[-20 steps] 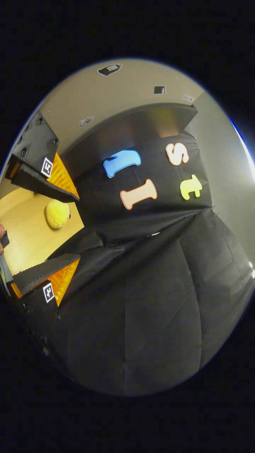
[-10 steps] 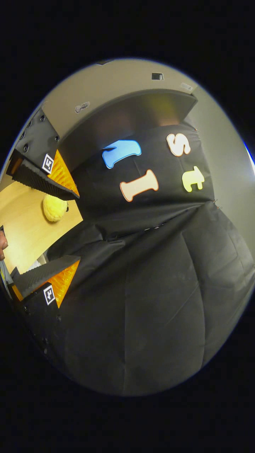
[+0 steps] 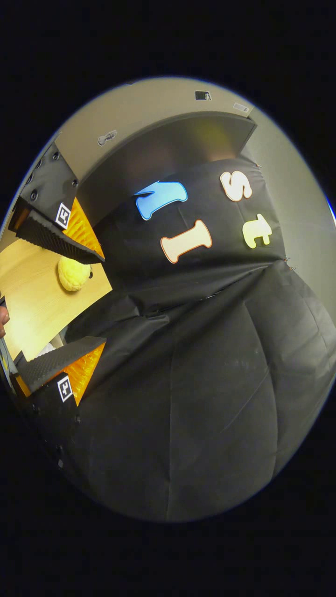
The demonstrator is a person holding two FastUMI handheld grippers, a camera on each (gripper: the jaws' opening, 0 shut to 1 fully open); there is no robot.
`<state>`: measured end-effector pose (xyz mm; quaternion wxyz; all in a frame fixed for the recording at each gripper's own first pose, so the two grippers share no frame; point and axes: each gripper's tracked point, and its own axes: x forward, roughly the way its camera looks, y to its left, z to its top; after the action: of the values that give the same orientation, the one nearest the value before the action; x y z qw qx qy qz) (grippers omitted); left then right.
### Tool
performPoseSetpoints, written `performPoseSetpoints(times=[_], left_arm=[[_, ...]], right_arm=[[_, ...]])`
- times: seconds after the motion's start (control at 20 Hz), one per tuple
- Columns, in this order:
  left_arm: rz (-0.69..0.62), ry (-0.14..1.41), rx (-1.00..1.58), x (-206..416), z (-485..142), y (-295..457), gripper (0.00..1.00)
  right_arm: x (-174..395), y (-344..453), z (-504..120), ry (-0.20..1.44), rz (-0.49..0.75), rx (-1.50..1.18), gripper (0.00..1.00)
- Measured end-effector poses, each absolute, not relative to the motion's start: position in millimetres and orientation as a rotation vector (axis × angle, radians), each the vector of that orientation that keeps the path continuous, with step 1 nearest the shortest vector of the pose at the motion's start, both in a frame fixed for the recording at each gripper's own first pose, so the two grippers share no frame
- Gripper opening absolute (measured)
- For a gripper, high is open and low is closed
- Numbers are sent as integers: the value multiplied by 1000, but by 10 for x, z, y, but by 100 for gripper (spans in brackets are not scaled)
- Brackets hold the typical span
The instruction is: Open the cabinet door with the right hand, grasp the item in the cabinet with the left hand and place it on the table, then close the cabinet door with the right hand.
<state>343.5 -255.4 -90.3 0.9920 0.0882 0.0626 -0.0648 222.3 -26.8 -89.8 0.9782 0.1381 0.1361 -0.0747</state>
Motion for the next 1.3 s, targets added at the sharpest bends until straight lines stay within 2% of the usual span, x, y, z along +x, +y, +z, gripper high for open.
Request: performPoseSetpoints(times=[0.05, 0.35, 1.3], left_arm=[[-136, 127, 182, 3427, -915, -2550, 55], [-161, 115, 197, 3423, -894, -2569, 51], [-273, 35, 110, 3199, -570, -2446, 50]], right_arm=[[2230, -276, -907, 278, -151, 279, 98], [2309, -227, -910, 279, -134, 282, 98], [1932, 18, -693, 229, -143, 290, 98]])
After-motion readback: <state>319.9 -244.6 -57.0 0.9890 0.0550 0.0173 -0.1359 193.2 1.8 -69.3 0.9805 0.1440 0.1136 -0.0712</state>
